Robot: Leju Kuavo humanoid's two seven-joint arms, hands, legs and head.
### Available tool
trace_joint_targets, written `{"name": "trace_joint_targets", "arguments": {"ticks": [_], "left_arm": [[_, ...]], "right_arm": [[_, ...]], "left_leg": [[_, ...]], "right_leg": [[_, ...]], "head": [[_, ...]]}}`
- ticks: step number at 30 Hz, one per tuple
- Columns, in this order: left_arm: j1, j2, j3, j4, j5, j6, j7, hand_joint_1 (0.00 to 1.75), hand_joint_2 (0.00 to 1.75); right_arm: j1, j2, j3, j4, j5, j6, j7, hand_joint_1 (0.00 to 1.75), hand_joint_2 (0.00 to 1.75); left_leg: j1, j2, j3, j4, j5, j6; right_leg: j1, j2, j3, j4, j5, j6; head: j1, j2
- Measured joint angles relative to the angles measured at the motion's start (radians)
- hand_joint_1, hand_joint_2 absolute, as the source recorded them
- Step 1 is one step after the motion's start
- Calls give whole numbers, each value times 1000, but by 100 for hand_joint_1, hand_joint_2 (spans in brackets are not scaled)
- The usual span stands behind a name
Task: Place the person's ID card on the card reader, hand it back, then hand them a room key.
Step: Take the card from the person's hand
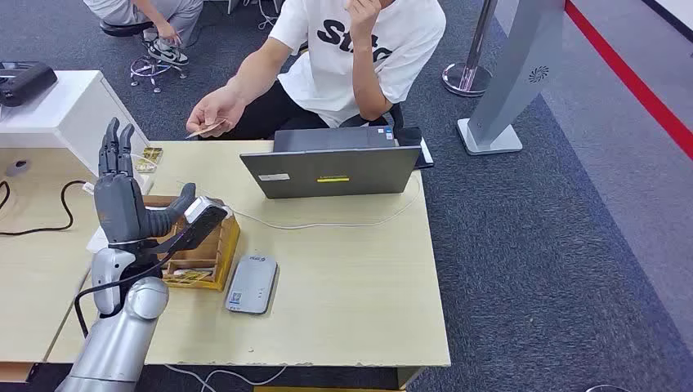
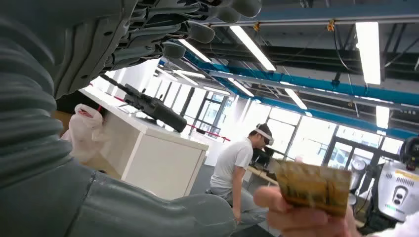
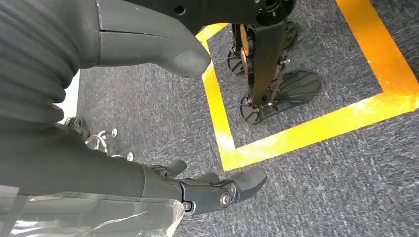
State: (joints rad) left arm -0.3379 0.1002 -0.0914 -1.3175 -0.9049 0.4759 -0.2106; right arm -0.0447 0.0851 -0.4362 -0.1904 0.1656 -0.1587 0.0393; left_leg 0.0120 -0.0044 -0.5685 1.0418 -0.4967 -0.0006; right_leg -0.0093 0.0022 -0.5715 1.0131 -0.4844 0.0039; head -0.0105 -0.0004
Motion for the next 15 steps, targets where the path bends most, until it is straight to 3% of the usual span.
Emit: {"name": "trace_joint_targets", "arguments": {"ticks": [8,12,15], "left_arm": [[-27,26,-27,94,-63,7,41,0,175],[-29,32,-30,126,-65,24,42,108,175],[-28,35,-31,137,-61,29,41,108,175]], "right_arm": [[3,-2,-2,0,13,-2,13,0,175],[4,-4,-2,0,22,0,15,0,175],[5,-5,-2,0,27,0,14,0,175]], "left_leg": [[0,1,-1,0,0,0],[0,1,-2,0,0,0],[0,1,-2,0,0,0]], "right_leg": [[0,1,-2,0,0,0],[0,1,-2,0,0,0],[0,1,-2,0,0,0]], "head": [[0,0],[0,0],[0,0]]}}
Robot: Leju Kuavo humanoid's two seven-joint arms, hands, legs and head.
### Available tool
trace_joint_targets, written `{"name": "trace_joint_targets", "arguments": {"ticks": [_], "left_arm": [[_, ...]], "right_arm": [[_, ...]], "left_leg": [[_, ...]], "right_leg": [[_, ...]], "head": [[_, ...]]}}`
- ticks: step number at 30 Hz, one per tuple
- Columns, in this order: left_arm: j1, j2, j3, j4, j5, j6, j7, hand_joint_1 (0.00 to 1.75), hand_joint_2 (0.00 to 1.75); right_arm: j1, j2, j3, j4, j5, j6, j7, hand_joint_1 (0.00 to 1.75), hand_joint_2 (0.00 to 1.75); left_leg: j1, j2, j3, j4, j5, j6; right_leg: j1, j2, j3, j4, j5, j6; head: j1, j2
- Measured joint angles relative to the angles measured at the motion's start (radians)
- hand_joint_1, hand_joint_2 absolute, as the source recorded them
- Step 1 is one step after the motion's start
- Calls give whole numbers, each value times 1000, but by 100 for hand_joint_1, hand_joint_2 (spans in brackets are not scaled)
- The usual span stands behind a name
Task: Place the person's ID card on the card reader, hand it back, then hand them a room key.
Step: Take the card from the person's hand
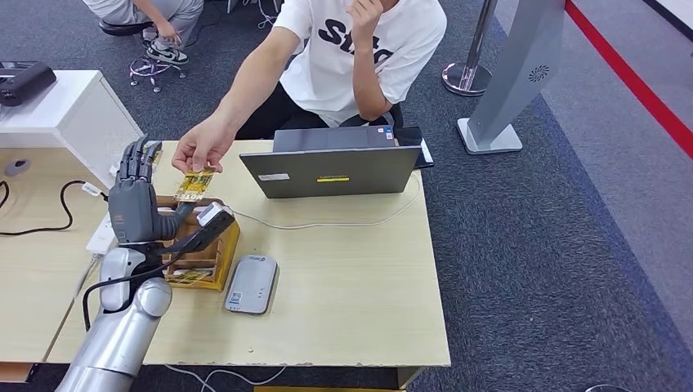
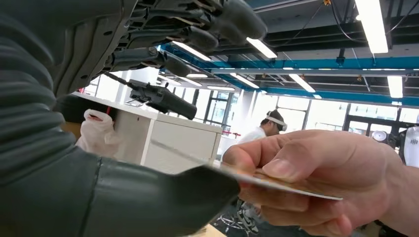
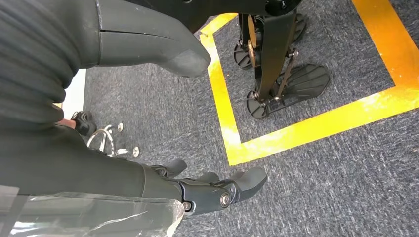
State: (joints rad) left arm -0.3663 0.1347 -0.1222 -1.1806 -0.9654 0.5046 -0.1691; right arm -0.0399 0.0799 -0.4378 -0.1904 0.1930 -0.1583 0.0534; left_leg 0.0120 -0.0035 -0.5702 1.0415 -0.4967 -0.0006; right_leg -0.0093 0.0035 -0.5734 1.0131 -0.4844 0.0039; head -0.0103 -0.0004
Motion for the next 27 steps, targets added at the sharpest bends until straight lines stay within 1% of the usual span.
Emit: {"name": "trace_joint_targets", "arguments": {"ticks": [8,12,22,24,27], "left_arm": [[0,4,-1,12,2,0,0,108,175],[0,6,-1,14,3,2,0,175,175],[7,4,-1,1,44,31,-27,175,175],[20,-1,-1,-19,54,46,-51,175,175],[61,-25,-12,-77,44,61,-109,175,175]], "right_arm": [[0,-2,0,0,3,0,0,0,175],[0,-2,0,0,3,0,0,0,175],[1,-2,-1,0,18,1,2,0,175],[1,-2,-2,0,22,0,2,0,175],[1,-2,-5,0,25,-3,5,0,175]], "left_leg": [[0,0,0,0,0,0],[0,0,0,0,0,0],[0,0,0,0,0,0],[0,0,0,0,0,0],[0,0,0,0,0,0]], "right_leg": [[0,0,0,0,0,0],[0,0,0,0,0,0],[0,0,0,0,0,0],[0,0,0,0,0,0],[0,0,0,0,0,0]], "head": [[0,0],[0,0],[0,0],[0,0],[0,0]]}}
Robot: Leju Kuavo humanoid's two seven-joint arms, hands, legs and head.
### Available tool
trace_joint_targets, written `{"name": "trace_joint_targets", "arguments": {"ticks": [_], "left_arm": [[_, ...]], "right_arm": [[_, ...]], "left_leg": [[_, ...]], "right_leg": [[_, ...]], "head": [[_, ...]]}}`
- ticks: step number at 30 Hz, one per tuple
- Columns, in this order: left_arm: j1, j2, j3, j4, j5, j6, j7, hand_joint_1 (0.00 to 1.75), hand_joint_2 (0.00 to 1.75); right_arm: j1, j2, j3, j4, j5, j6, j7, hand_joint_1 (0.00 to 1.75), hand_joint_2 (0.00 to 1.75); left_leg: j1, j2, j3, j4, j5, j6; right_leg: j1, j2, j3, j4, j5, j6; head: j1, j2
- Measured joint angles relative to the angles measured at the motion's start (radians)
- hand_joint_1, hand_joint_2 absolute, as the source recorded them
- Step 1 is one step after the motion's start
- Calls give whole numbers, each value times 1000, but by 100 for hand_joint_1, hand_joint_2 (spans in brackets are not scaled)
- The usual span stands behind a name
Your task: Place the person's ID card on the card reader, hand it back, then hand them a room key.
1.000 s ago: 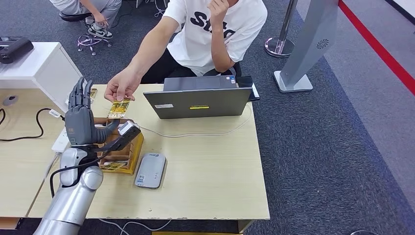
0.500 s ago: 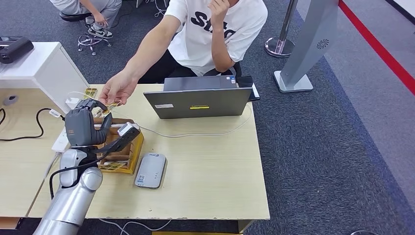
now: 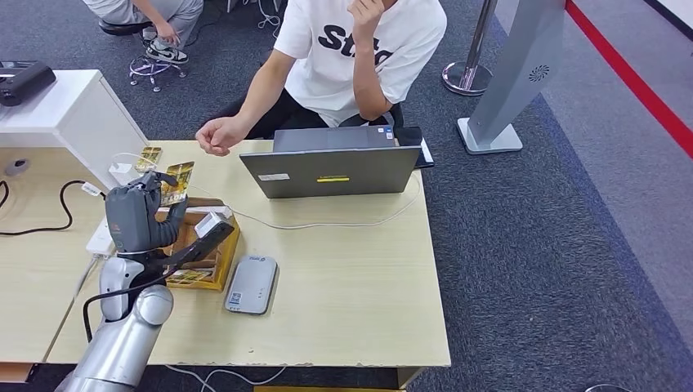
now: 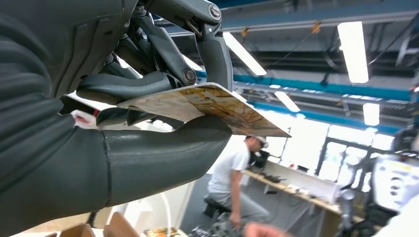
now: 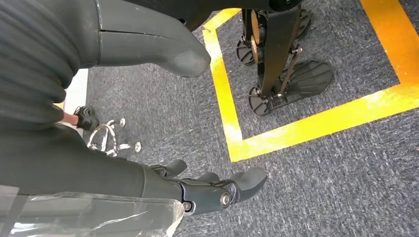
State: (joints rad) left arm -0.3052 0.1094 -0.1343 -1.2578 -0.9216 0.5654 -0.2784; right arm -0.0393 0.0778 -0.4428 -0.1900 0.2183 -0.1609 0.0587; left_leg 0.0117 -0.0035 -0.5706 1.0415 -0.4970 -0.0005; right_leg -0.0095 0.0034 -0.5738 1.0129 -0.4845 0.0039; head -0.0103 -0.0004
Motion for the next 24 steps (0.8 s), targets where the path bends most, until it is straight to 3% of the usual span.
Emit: {"name": "trace_joint_targets", "arguments": {"ticks": [3,7,13,19,24], "left_arm": [[50,-28,-66,-60,-71,-17,-23,175,175],[84,-46,-215,-79,-139,-72,3,175,175],[83,-46,-389,-72,-146,-228,57,175,175],[66,-37,-463,-51,-138,-352,100,175,175],[51,-28,-482,-32,-138,-397,121,175,175]], "right_arm": [[0,0,-1,0,7,2,3,0,175],[0,0,-2,0,19,7,0,0,175],[2,0,-14,0,34,15,2,0,175],[5,0,-26,0,44,17,7,0,175],[6,0,-28,0,51,17,11,0,175]], "left_leg": [[0,0,0,0,0,0],[-1,0,-1,0,-1,1],[0,0,-1,0,-1,1],[0,0,-1,0,-1,0],[0,0,-1,-1,-1,0]], "right_leg": [[0,0,0,-1,0,0],[-1,0,0,-1,0,0],[-1,0,0,-1,0,0],[0,0,-1,0,0,0],[0,0,-1,0,0,0]], "head": [[0,0],[0,0],[0,0],[0,0],[0,0]]}}
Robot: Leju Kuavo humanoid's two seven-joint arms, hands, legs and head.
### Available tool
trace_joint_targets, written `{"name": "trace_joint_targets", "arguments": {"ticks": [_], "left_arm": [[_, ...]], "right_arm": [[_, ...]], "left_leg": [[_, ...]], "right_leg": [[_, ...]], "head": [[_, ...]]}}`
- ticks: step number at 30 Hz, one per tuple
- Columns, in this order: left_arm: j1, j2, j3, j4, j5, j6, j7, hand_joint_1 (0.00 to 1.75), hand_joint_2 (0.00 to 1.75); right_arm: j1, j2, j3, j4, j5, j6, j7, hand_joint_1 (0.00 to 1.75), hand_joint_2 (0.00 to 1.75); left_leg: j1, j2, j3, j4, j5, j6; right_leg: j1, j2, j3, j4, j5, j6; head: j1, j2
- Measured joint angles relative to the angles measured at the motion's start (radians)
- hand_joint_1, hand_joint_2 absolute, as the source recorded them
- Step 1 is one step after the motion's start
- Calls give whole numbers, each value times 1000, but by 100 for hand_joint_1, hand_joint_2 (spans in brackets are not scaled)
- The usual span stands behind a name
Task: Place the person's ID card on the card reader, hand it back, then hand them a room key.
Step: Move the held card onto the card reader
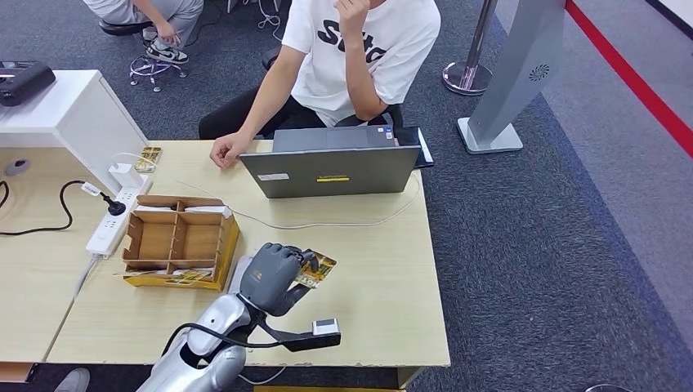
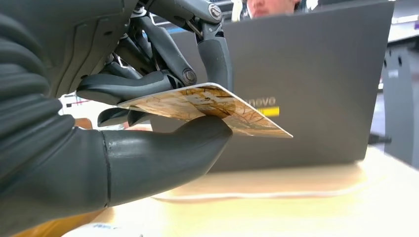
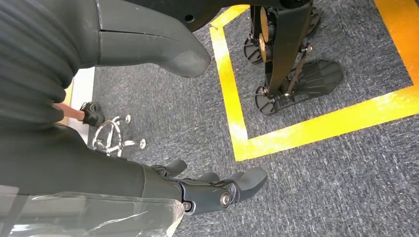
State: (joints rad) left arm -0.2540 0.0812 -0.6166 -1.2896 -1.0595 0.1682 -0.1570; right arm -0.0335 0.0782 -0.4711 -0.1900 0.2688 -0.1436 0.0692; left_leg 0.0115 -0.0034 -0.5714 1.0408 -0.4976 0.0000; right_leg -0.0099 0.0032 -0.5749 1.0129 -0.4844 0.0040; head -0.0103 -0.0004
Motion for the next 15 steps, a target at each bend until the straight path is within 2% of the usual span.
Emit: {"name": "trace_joint_targets", "arguments": {"ticks": [6,15], "left_arm": [[-11,30,-8,12,-9,-30,55,175,175],[43,138,-7,-77,17,-28,87,175,175]], "right_arm": [[1,0,-17,0,0,-2,4,0,175],[6,0,-45,0,-4,-13,7,0,175]], "left_leg": [[0,0,0,0,0,0],[0,0,0,-1,0,0]], "right_leg": [[0,0,0,0,0,0],[0,0,0,0,0,0]], "head": [[0,0],[0,0]]}}
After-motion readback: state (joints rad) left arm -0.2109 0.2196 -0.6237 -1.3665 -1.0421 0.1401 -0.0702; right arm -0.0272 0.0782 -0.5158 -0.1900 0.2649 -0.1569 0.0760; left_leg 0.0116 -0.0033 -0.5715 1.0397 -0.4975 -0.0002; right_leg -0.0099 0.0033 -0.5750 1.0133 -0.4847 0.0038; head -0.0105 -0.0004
